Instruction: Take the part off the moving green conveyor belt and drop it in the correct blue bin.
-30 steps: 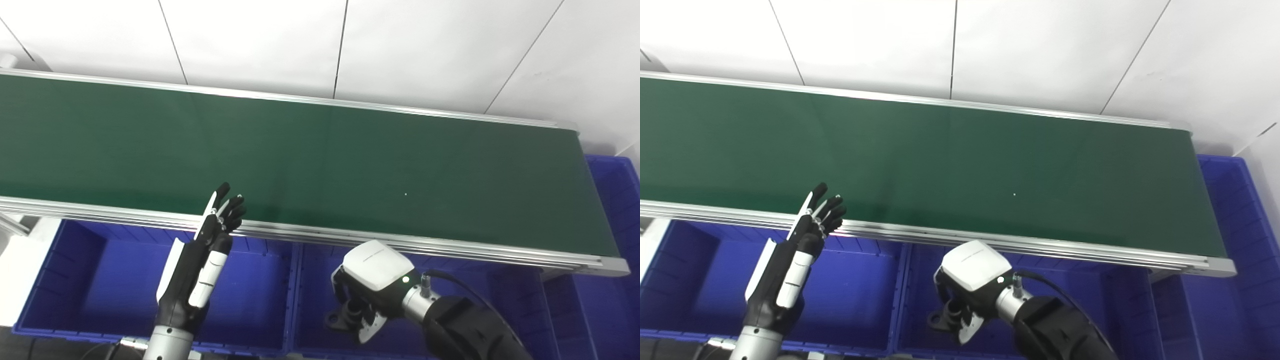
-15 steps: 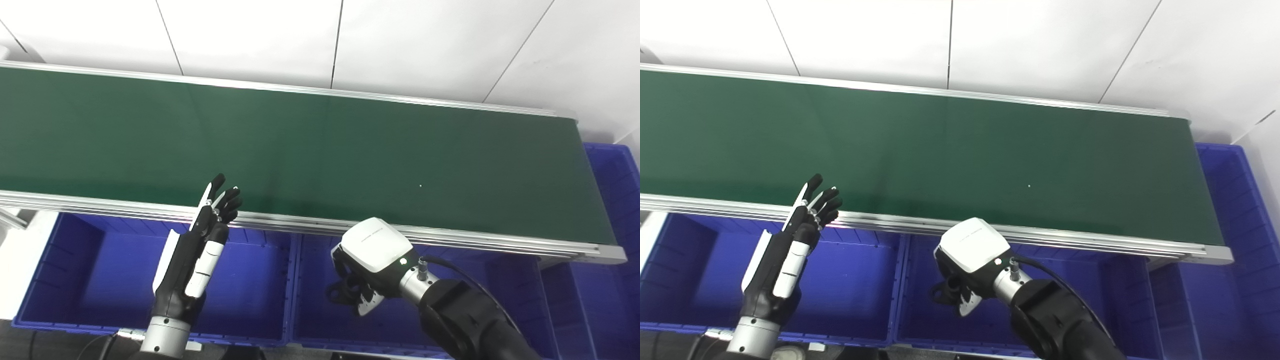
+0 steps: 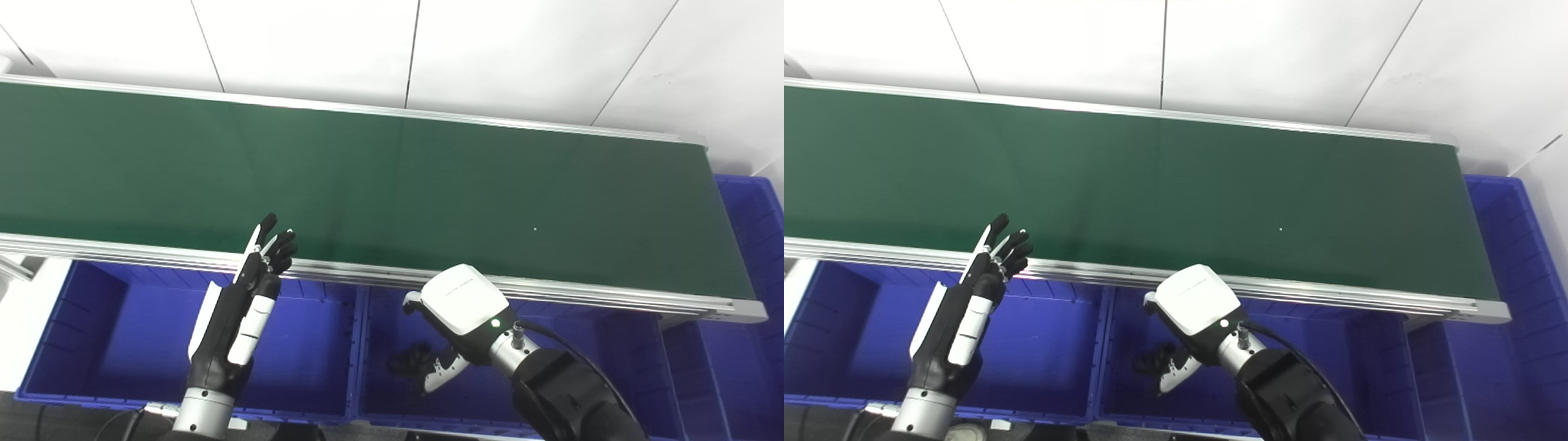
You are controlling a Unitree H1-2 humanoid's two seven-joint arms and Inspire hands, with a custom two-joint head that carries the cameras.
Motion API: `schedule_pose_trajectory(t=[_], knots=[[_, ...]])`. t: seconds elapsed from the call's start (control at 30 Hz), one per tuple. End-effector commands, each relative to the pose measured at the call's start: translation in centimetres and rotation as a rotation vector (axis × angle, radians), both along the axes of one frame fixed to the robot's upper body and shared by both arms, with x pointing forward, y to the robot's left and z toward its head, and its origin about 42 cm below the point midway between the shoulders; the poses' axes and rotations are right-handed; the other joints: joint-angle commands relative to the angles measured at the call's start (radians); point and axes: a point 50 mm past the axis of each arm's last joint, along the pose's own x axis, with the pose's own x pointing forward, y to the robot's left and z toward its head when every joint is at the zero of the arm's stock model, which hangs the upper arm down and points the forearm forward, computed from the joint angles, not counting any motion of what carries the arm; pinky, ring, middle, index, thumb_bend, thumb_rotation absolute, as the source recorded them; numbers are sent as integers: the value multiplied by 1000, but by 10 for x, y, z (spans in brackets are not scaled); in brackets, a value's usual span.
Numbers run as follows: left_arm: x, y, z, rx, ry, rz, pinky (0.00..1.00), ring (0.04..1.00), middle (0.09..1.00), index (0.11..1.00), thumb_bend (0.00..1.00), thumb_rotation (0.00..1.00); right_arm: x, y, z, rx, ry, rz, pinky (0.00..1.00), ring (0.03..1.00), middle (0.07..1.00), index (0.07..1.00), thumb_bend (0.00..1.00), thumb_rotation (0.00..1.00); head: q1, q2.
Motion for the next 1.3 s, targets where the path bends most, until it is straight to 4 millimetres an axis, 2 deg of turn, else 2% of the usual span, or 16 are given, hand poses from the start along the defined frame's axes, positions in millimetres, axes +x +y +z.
schedule_pose_trajectory(t=[0.0, 0.2, 0.4, 0.5, 0.6, 0.7, 0.73, 0.8, 0.87, 1.03, 1.27], knots=[[-1, -1, 8, -5, -45, -3, 904, 901, 926, 993, 577, 953, -2, 5, 16, 42, -21, 4, 420, 554, 660, 754, 1000, 663, 2, -1], [-4, -2, 7, -7, -44, 2, 908, 905, 927, 991, 576, 956, -23, 9, 48, 229, 65, -140, 486, 622, 742, 769, 983, 701, 9, -1], [-4, 2, 5, -16, -37, -2, 919, 912, 932, 994, 575, 961, -51, 3, 74, 473, 92, -314, 472, 614, 733, 757, 936, 685, -29, -9], [-3, 6, 3, -25, -36, -10, 939, 921, 937, 1000, 561, 965, -61, 0, 76, 621, 81, -417, 467, 599, 708, 746, 904, 686, -56, -15], [-1, 12, 2, -22, -33, -4, 934, 914, 931, 996, 561, 966, -71, 1, 64, 906, 146, -597, 488, 604, 697, 733, 864, 677, -101, -25], [2, 17, -1, -19, -33, -10, 948, 919, 935, 1000, 570, 976, -75, 3, 48, 1189, 225, -739, 545, 648, 713, 723, 735, 704, -149, -42], [3, 19, -2, -20, -34, -12, 951, 920, 937, 1000, 571, 979, -75, 4, 40, 1275, 233, -798, 550, 649, 712, 720, 719, 708, -163, -47], [5, 23, -4, -24, -32, -13, 960, 926, 940, 1000, 585, 976, -74, 5, 28, 1416, 232, -888, 578, 658, 713, 711, 748, 778, -191, -61], [5, 25, -7, -28, -28, -10, 972, 938, 948, 1000, 605, 967, -72, 6, 16, 1521, 188, -924, 623, 686, 729, 710, 747, 792, -204, -75], [5, 29, -14, -24, -25, 5, 973, 946, 956, 1000, 648, 956, -68, 12, -4, 1621, 56, -907, 687, 735, 777, 761, 763, 849, -203, -103], [2, 30, -18, -19, -33, 1, 989, 966, 975, 1000, 643, 954, -72, 13, -12, 1616, -36, -888, 724, 792, 838, 820, 764, 948, -179, -117]])
